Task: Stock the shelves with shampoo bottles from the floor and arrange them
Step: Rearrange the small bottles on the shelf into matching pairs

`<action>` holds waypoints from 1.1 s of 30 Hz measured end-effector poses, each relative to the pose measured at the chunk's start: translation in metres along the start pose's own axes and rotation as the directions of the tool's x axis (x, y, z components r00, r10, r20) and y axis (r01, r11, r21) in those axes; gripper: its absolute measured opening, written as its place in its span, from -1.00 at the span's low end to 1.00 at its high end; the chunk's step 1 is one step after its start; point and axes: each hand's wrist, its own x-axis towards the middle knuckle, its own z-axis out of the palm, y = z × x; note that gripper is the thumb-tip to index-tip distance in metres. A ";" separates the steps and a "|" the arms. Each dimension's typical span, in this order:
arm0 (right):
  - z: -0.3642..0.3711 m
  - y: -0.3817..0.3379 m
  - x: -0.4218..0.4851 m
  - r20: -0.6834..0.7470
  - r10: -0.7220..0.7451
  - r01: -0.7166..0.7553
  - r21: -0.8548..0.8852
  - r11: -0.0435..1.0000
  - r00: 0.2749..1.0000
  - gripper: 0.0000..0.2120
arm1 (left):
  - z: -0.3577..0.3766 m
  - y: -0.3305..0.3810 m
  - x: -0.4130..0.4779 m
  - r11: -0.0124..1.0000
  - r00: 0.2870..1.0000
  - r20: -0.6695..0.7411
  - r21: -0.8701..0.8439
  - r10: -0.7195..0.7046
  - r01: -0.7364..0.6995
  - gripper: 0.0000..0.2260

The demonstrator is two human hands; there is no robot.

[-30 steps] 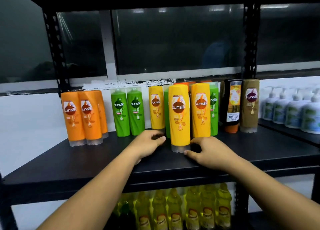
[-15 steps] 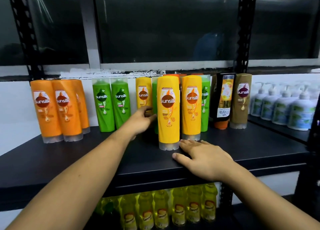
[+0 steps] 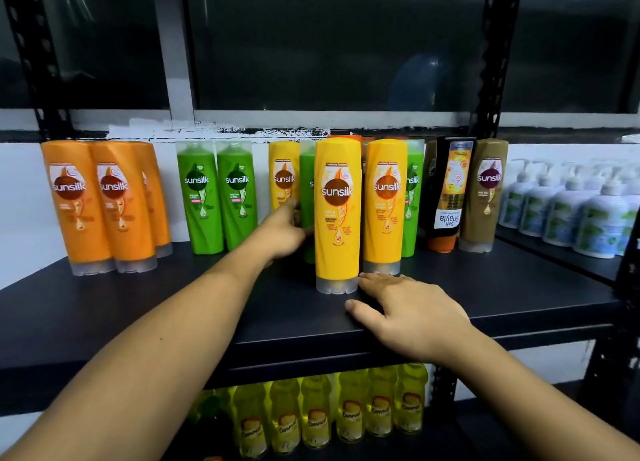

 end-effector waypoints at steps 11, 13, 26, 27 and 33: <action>0.023 0.000 -0.023 -0.490 -0.091 0.150 0.083 0.985 0.867 -0.70 | -0.028 -0.001 -0.054 0.997 0.999 -0.004 0.053 0.051 -0.051 -0.50; 0.022 -0.011 -0.026 -0.503 -0.128 0.234 0.152 0.960 0.854 -0.73 | -0.040 -0.008 -0.067 0.998 0.999 -0.009 0.057 0.033 -0.032 -0.45; 0.012 -0.142 0.063 0.206 -0.313 0.286 0.147 0.947 0.927 -0.37 | -0.132 -0.046 -0.119 0.993 0.986 -0.129 0.042 -0.106 0.112 -0.51; 0.011 -0.146 0.073 0.261 -0.306 0.280 0.133 0.951 0.916 -0.33 | -0.139 -0.049 -0.119 0.991 0.982 -0.146 0.042 -0.118 0.125 -0.53; 0.011 -0.152 0.123 0.451 -0.273 0.235 0.140 0.962 0.850 -0.11 | -0.159 -0.076 -0.097 0.991 0.976 -0.174 -0.003 -0.134 0.135 -0.48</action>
